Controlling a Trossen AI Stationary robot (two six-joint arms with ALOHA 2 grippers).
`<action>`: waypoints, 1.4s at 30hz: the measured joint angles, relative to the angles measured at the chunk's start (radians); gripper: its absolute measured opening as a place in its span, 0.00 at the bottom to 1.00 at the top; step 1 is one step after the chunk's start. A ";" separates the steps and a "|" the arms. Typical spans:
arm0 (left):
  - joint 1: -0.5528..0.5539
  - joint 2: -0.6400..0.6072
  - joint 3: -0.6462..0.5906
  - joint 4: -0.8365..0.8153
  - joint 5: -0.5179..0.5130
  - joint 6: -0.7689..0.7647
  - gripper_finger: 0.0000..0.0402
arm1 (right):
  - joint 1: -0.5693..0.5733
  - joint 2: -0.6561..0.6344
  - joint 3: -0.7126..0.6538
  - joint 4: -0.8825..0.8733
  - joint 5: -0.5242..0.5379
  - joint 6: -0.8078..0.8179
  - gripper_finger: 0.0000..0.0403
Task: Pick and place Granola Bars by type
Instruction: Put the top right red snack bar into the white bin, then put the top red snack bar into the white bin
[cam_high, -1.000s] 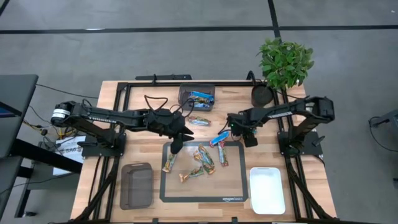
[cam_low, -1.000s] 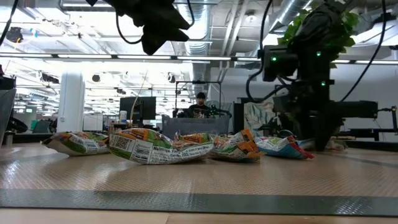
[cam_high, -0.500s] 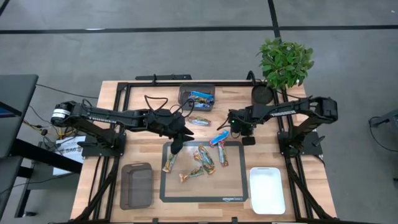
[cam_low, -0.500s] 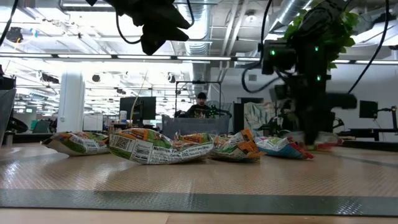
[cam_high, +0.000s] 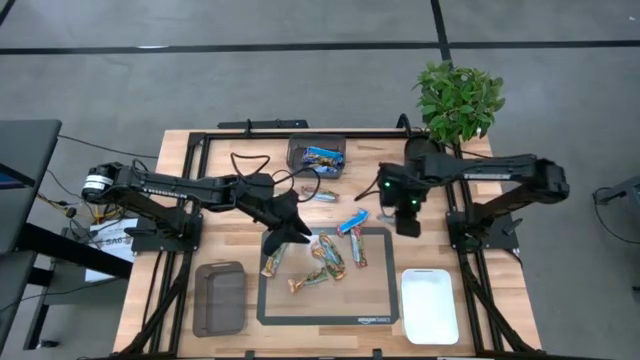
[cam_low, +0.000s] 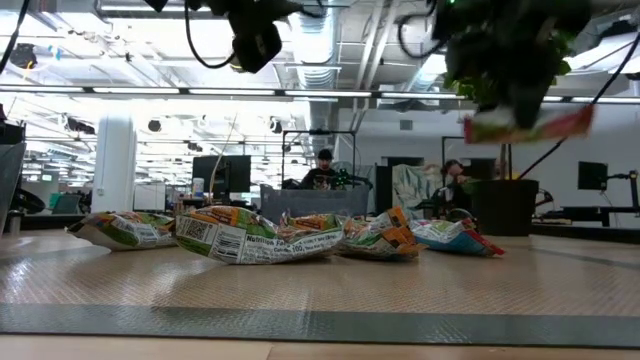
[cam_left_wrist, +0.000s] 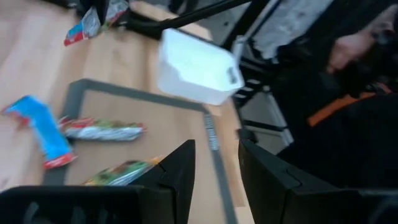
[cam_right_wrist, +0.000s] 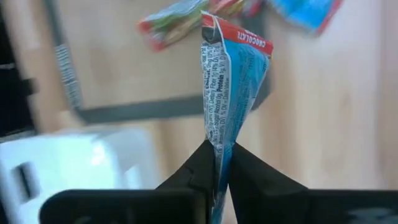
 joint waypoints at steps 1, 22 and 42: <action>0.000 0.000 0.000 0.008 0.015 0.000 0.29 | 0.020 -0.009 0.016 -0.031 -0.014 0.036 0.08; -0.028 0.000 0.000 0.025 0.144 0.090 0.29 | 0.625 0.031 0.065 -0.081 -0.160 0.905 0.10; -0.028 0.000 0.000 0.024 0.133 0.071 0.29 | 0.580 0.102 0.065 0.099 -0.037 0.913 0.41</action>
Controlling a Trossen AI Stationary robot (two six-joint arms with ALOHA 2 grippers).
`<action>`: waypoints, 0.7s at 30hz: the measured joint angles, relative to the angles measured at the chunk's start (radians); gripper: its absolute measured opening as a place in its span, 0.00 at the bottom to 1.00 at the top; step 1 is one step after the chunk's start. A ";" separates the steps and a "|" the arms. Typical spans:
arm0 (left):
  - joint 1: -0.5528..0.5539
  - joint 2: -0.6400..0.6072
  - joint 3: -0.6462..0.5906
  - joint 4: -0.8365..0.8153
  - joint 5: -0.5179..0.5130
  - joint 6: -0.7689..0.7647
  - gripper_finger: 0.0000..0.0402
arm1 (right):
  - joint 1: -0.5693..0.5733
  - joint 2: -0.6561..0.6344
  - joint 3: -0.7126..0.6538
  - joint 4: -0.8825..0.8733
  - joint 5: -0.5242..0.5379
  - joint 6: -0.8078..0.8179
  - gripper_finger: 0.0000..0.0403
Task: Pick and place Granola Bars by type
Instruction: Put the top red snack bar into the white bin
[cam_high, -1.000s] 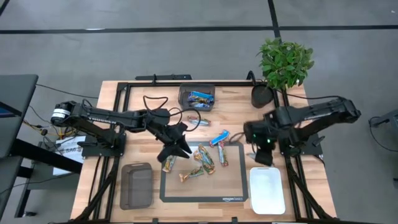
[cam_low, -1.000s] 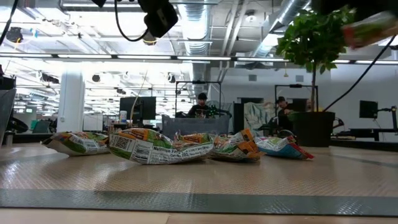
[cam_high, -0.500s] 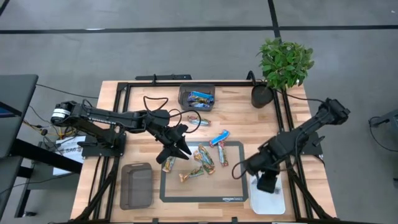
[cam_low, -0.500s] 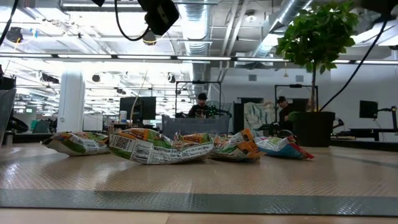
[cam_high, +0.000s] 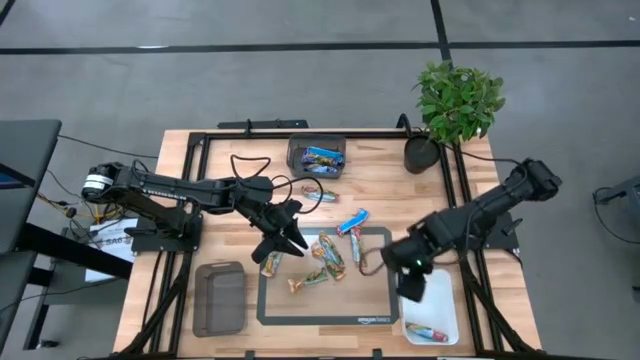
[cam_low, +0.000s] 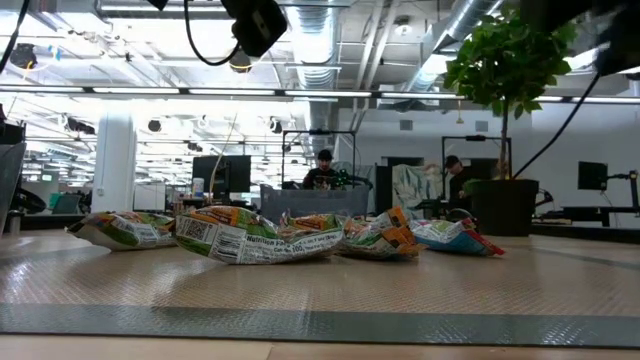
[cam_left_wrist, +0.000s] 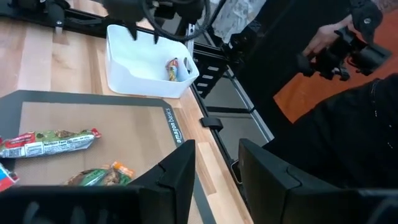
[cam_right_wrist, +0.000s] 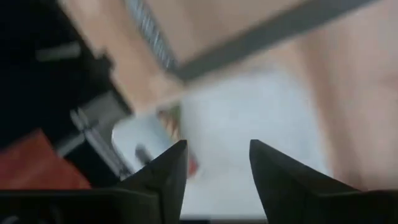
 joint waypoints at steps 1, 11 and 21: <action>0.000 0.000 0.000 0.000 -0.012 -0.007 0.29 | -0.028 -0.004 0.000 0.010 0.019 0.000 0.42; 0.000 0.000 0.000 -0.001 -0.297 -0.089 0.29 | -0.295 0.000 0.000 0.109 0.192 -0.252 0.48; 0.001 0.000 -0.001 -0.064 -0.582 -0.133 0.29 | -0.506 0.102 0.004 0.222 0.332 -0.289 0.48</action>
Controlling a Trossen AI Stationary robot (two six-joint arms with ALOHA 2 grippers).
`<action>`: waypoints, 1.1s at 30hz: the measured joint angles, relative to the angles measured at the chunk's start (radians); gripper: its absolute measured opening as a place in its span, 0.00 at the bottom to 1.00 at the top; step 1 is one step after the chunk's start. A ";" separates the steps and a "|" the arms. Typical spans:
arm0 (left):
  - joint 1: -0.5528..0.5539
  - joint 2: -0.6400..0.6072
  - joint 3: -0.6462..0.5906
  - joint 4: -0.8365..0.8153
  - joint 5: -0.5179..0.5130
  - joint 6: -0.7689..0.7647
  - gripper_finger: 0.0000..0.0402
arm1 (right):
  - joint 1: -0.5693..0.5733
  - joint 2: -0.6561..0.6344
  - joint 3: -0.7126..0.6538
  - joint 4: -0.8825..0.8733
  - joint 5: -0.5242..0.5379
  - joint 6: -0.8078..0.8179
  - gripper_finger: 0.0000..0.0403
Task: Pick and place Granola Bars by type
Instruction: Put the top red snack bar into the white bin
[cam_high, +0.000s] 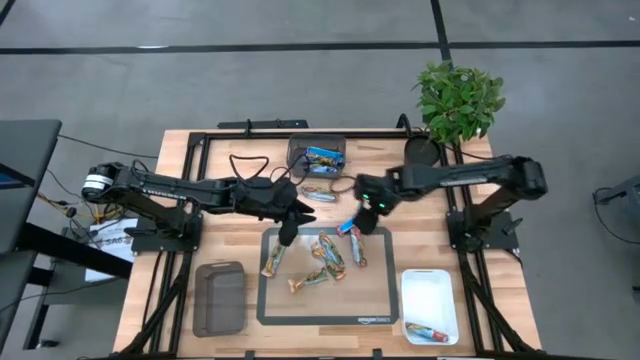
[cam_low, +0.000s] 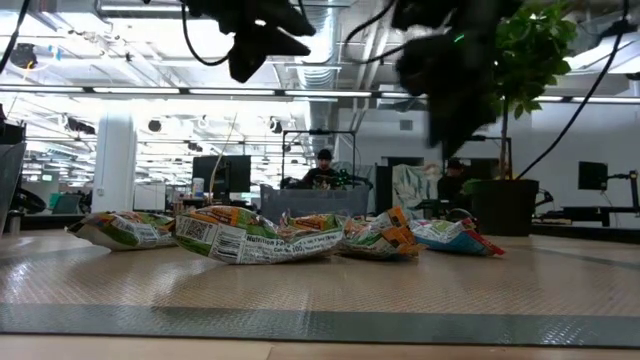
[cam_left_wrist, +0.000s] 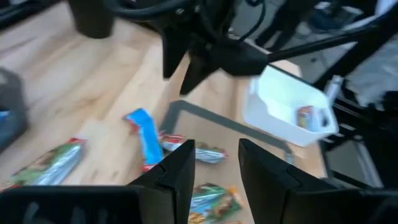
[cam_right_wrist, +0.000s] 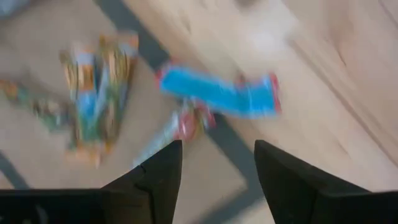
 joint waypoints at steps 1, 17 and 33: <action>0.000 0.000 0.000 -0.009 -0.004 0.000 0.29 | -0.016 0.011 -0.003 -0.016 -0.002 -0.029 0.48; 0.000 0.000 0.000 -0.057 -0.002 -0.034 0.29 | -0.032 0.244 0.030 -0.025 0.005 -1.015 0.47; -0.001 0.000 0.000 -0.059 -0.060 -0.055 0.29 | -0.030 0.273 0.040 0.058 0.046 -1.243 0.46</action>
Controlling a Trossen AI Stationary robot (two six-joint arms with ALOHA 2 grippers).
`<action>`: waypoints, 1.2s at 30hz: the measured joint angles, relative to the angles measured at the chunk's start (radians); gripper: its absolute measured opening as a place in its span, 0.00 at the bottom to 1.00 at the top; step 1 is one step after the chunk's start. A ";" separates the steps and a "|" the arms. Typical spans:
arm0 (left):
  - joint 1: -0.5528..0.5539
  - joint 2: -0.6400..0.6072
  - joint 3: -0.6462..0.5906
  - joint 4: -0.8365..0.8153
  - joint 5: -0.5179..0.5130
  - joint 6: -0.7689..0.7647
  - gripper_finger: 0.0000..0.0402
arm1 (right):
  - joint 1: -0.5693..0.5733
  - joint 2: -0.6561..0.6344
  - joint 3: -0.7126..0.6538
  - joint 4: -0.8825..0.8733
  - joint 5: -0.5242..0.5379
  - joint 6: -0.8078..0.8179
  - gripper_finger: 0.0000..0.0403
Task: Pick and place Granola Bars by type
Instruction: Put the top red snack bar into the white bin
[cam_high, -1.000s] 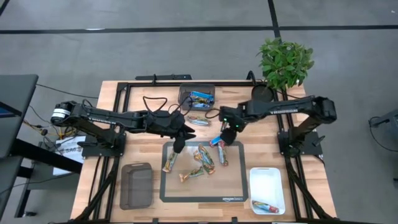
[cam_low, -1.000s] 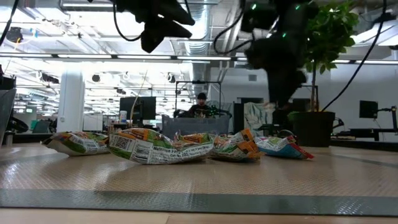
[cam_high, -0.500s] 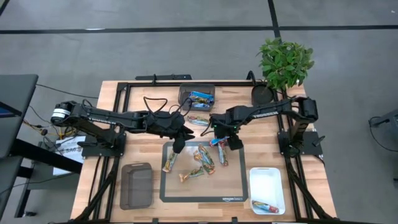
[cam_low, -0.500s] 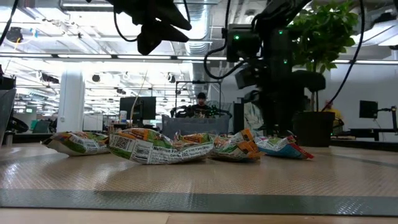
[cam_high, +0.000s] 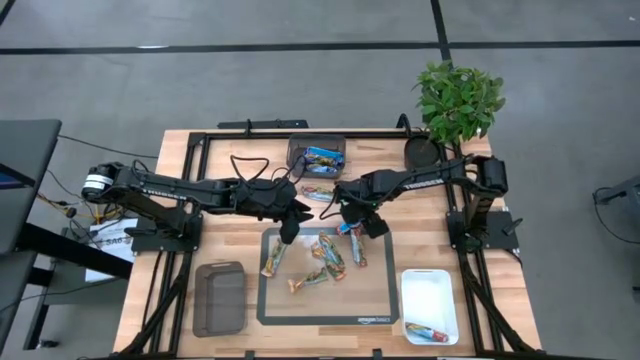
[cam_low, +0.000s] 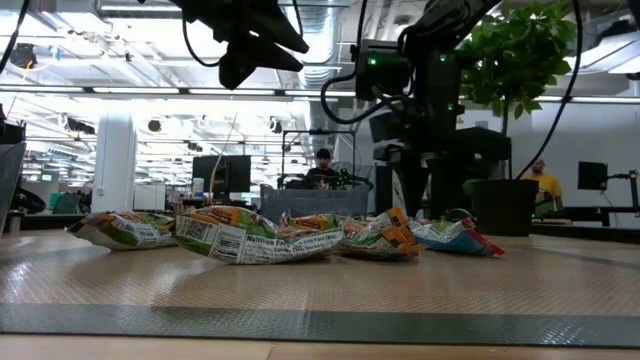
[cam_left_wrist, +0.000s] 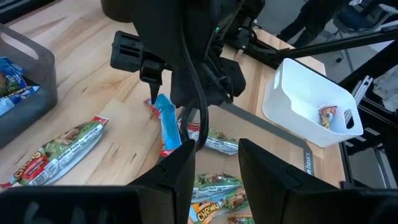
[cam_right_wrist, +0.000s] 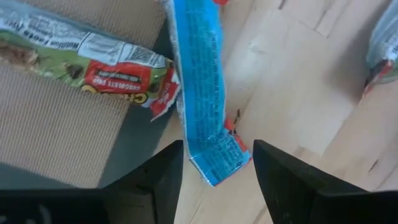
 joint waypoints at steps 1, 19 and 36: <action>0.000 0.000 0.000 0.000 0.000 0.000 0.29 | 0.003 0.000 0.000 0.000 -0.009 -0.010 0.45; 0.000 0.000 0.000 -0.006 -0.014 0.001 0.29 | 0.002 0.037 -0.003 0.042 -0.049 -0.014 0.42; 0.000 0.000 0.001 -0.013 -0.014 0.004 0.29 | -0.006 0.069 0.003 0.031 -0.006 0.059 0.21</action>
